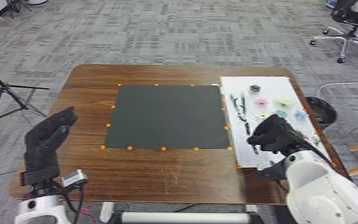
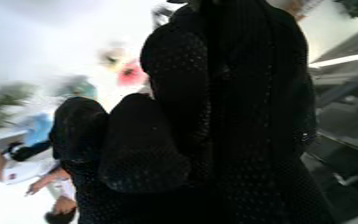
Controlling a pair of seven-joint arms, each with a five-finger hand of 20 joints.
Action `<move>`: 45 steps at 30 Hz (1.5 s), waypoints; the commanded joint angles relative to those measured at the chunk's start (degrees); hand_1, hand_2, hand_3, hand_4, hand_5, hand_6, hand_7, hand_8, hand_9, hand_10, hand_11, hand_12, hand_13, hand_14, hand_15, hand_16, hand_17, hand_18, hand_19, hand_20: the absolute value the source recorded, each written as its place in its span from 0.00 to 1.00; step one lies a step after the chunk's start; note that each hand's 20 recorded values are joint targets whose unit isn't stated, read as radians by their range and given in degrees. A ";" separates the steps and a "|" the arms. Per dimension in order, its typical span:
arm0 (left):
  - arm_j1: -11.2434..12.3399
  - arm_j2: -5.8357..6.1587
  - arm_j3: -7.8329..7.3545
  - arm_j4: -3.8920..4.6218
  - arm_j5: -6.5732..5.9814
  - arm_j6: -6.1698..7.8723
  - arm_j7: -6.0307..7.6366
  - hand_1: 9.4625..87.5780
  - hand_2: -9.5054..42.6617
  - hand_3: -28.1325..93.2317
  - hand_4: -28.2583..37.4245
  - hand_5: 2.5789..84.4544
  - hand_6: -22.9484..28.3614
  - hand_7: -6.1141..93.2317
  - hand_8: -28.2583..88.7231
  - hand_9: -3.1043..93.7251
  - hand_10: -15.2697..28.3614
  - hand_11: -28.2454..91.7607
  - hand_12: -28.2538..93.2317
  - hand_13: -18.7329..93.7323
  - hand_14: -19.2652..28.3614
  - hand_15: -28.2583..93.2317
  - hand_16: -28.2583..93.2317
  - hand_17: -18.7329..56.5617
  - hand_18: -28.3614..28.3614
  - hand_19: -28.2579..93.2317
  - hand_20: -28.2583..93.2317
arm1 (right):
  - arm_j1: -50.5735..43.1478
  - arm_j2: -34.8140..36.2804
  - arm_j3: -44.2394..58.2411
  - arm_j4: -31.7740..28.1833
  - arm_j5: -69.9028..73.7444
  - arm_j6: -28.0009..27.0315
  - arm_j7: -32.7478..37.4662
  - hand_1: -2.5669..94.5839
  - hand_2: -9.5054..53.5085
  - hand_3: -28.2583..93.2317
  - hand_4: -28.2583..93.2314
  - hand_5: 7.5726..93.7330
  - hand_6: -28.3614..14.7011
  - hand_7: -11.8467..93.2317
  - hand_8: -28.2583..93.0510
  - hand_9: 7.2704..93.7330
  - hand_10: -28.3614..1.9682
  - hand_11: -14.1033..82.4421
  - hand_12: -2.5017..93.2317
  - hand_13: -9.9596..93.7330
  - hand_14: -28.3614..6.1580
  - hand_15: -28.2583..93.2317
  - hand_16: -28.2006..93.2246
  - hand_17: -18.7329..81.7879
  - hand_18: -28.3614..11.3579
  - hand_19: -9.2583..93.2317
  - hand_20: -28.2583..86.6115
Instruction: Arrange flowers
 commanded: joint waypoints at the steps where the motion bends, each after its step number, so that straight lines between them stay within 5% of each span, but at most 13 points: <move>1: -1.09 6.77 -2.54 3.49 -6.22 1.71 -1.66 0.19 0.07 0.82 0.03 0.59 0.51 0.20 0.18 0.51 0.66 0.39 0.33 0.51 0.75 0.38 0.25 0.33 0.72 0.33 0.38 | 9.41 2.22 -9.15 0.85 1.77 2.02 -1.35 0.90 0.00 0.01 0.72 0.85 0.67 0.31 0.52 0.96 0.69 0.48 0.53 0.93 0.71 0.80 0.60 0.69 0.14 0.99 0.70; 5: -3.02 10.12 -3.35 6.49 -7.90 2.57 -2.26 0.14 0.21 0.82 0.00 0.59 0.51 0.19 0.18 0.51 0.66 0.39 0.33 0.51 0.74 0.36 0.25 0.34 0.71 0.32 0.37 | 18.16 1.81 -15.97 3.79 9.47 2.75 -0.52 0.90 0.00 0.00 0.72 0.85 0.67 0.32 0.52 0.96 0.69 0.48 0.52 0.93 0.72 0.80 0.60 0.69 0.14 0.99 0.70; 9: -5.21 12.85 -3.21 9.08 -8.58 2.30 -3.70 0.10 0.48 0.81 0.00 0.60 0.50 0.18 0.18 0.52 0.66 0.38 0.32 0.51 0.74 0.35 0.25 0.34 0.70 0.32 0.37 | 26.36 0.48 -23.32 8.37 9.69 3.80 -1.48 0.90 0.00 0.00 0.73 0.85 0.66 0.32 0.52 0.96 0.69 0.48 0.52 0.93 0.72 0.80 0.60 0.69 0.15 0.99 0.70; 14: -7.82 14.56 -1.97 11.43 -9.56 2.65 -4.74 0.13 0.71 0.75 0.00 0.61 0.49 0.18 0.18 0.52 0.67 0.37 0.32 0.51 0.73 0.35 0.25 0.34 0.70 0.32 0.37 | 35.46 -3.36 -30.35 15.71 9.02 4.67 -1.70 0.90 0.00 0.00 0.73 0.85 0.67 0.32 0.51 0.96 0.69 0.48 0.52 0.94 0.73 0.80 0.60 0.69 0.15 0.99 0.70; 18: -10.12 14.76 -0.23 12.92 -9.90 2.72 -4.25 0.14 0.77 0.75 0.00 0.62 0.49 0.18 0.18 0.53 0.66 0.37 0.32 0.51 0.73 0.35 0.25 0.34 0.70 0.32 0.37 | 40.40 -6.50 -34.09 20.83 7.83 5.13 -1.68 0.90 0.00 0.00 0.73 0.85 0.67 0.33 0.51 0.97 0.70 0.48 0.52 0.94 0.73 0.80 0.61 0.69 0.15 0.99 0.70; 29: -15.03 15.23 3.94 15.77 -10.30 1.51 -3.60 0.12 0.78 0.77 0.00 0.62 0.49 0.17 0.18 0.53 0.66 0.37 0.32 0.51 0.73 0.35 0.25 0.34 0.70 0.32 0.37 | 47.58 -15.71 -39.35 30.74 5.23 7.17 -0.10 0.89 0.00 0.00 0.73 0.86 0.68 0.33 0.51 0.97 0.71 0.47 0.53 0.94 0.73 0.80 0.61 0.69 0.15 1.00 0.70; 35: -16.95 16.13 5.02 16.38 -10.41 1.44 -3.79 0.12 0.78 0.78 0.00 0.61 0.49 0.16 0.18 0.52 0.66 0.36 0.32 0.51 0.72 0.34 0.25 0.34 0.70 0.32 0.37 | 50.49 -15.53 -46.11 30.74 9.21 8.51 0.72 0.89 0.00 0.00 0.74 0.87 0.68 0.34 0.50 0.99 0.71 0.47 0.53 0.95 0.72 0.80 0.60 0.69 0.14 1.00 0.70; 45: -18.82 15.29 7.11 17.16 -11.15 1.16 -2.82 0.10 0.78 0.79 0.00 0.60 0.49 0.15 0.19 0.51 0.65 0.35 0.33 0.51 0.72 0.33 0.26 0.34 0.70 0.32 0.37 | 49.66 -15.13 -51.45 32.18 13.02 7.81 1.01 0.88 0.00 0.00 0.75 0.90 0.68 0.34 0.48 1.00 0.67 0.46 0.48 0.95 0.73 0.80 0.60 0.69 0.13 0.99 0.69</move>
